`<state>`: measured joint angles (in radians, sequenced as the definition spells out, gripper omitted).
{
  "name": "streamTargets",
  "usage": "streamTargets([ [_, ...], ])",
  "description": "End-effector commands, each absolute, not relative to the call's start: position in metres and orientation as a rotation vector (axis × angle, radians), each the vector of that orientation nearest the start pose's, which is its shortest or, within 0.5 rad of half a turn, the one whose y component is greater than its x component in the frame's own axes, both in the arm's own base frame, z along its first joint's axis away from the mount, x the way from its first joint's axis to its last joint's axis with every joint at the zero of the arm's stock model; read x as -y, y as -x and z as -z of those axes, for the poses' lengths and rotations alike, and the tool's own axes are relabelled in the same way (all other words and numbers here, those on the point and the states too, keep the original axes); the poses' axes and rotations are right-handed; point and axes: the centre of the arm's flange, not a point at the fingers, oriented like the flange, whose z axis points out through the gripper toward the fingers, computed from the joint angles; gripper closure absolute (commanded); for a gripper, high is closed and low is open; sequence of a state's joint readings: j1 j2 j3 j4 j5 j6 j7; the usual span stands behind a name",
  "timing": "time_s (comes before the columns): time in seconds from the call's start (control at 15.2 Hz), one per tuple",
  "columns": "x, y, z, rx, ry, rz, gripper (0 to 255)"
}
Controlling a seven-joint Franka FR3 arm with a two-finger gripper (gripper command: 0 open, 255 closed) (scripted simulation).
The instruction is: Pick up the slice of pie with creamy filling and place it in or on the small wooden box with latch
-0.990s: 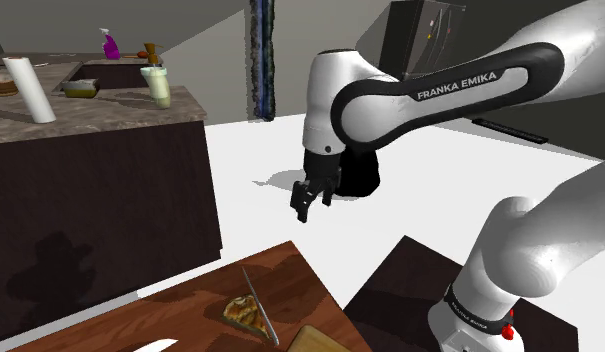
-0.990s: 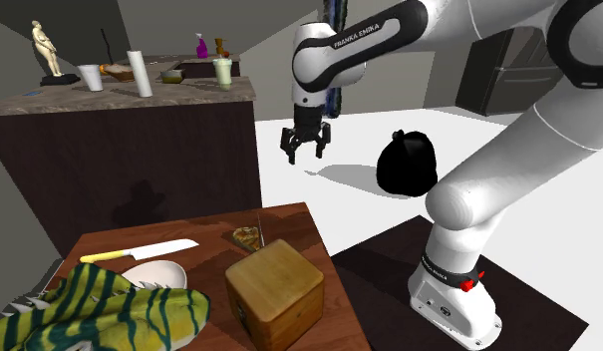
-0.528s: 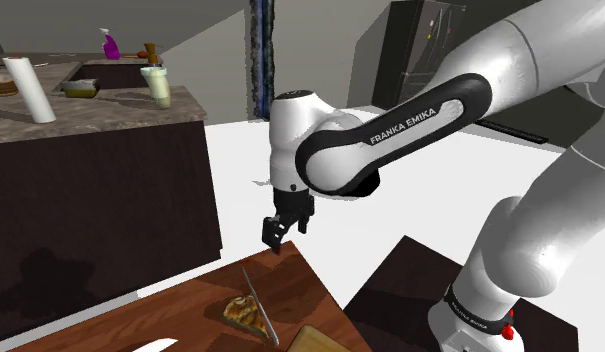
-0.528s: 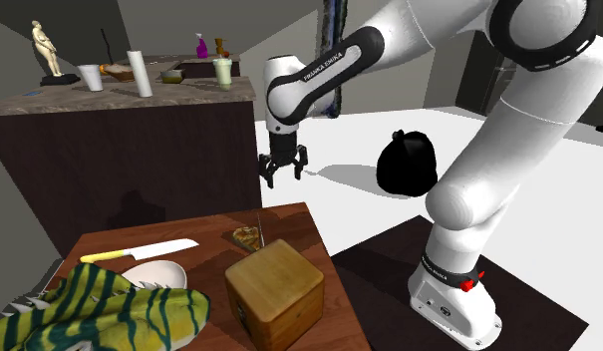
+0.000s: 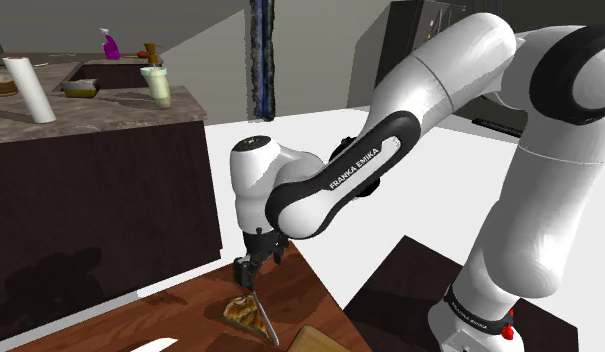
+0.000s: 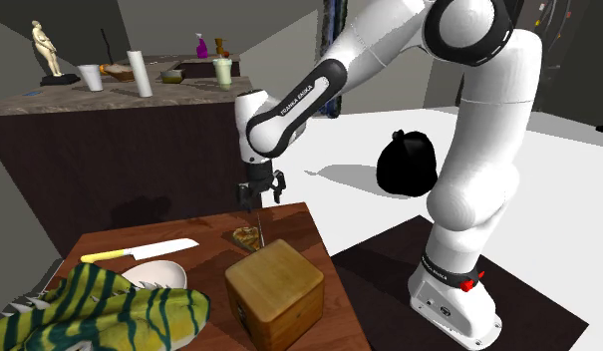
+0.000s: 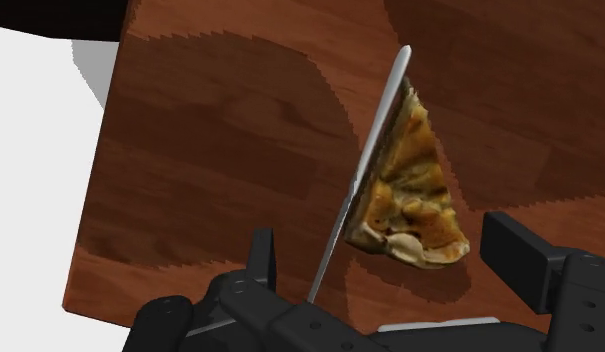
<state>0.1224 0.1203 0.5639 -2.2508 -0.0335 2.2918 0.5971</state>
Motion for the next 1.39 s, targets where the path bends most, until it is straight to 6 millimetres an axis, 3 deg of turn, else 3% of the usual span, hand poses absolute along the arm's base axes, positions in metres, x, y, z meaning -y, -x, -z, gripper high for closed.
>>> streamTargets([
  [0.0, -0.352, -0.409, -0.292, 0.19, 3.145, -0.126, 0],
  [0.26, -0.387, -0.415, -0.251, 0.222, 3.156, -0.153, 0],
  [0.73, -0.386, -0.412, -0.214, 0.222, 3.156, -0.153, 0],
  [1.32, -0.386, -0.411, -0.211, 0.222, 3.156, -0.153, 0],
])
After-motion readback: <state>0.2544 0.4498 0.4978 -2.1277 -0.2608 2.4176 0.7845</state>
